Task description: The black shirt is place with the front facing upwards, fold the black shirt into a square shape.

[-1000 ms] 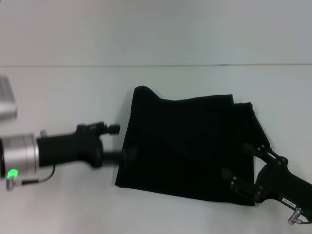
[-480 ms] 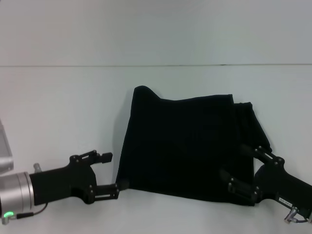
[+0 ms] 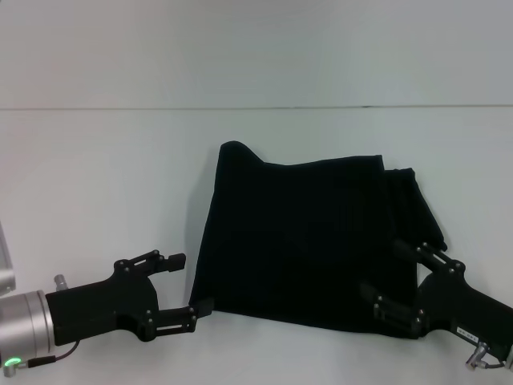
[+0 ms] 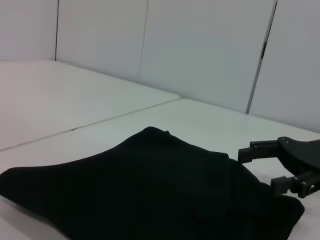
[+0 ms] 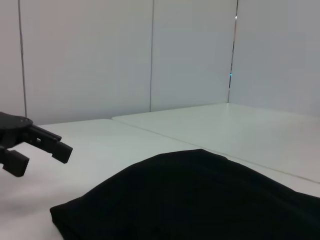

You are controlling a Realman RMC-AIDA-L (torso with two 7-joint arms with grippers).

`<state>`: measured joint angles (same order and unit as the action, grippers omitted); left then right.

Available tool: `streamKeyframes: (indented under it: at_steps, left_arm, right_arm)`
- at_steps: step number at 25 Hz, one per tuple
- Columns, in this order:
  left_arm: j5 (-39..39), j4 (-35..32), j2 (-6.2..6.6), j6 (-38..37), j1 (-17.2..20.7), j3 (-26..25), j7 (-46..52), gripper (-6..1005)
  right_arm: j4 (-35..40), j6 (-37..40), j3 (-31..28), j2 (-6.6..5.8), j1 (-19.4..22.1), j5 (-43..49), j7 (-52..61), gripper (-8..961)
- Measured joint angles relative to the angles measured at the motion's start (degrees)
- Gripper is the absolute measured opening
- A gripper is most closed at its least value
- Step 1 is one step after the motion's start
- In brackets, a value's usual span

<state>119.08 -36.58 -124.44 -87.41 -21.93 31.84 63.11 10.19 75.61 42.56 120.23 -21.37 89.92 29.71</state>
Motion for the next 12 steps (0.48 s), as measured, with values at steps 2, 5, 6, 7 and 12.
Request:
streamKeyframes:
  at_steps: [2,5,6,7,12]
  left_arm:
    - [0.1,0.03,0.03,-0.08,0.02,0.02,-0.05,883]
    - [0.35,0.21,0.02,0.01,0.03,0.05,-0.11,883]
    - [0.37,0.27,0.01,0.0,0.04,0.02,-0.12,883]
    - [0.37,0.28,0.01,0.01,0.04,0.0,-0.12,883]
    - [0.37,0.44,-0.01,0.5,-0.01,0.0,-0.13,883]
  right_arm:
    - [0.0,0.01,0.34,0.0,0.23,0.0,0.0,894]
    - [0.0,0.0,0.41,0.0,0.55,0.0,0.0,894]
    - [0.0,-0.01,0.42,0.0,0.65,0.0,0.0,894]
    - [0.0,-0.03,0.42,0.0,0.7,0.0,0.0,894]
    - [0.0,-0.12,0.42,0.0,0.85,0.0,0.0,894]
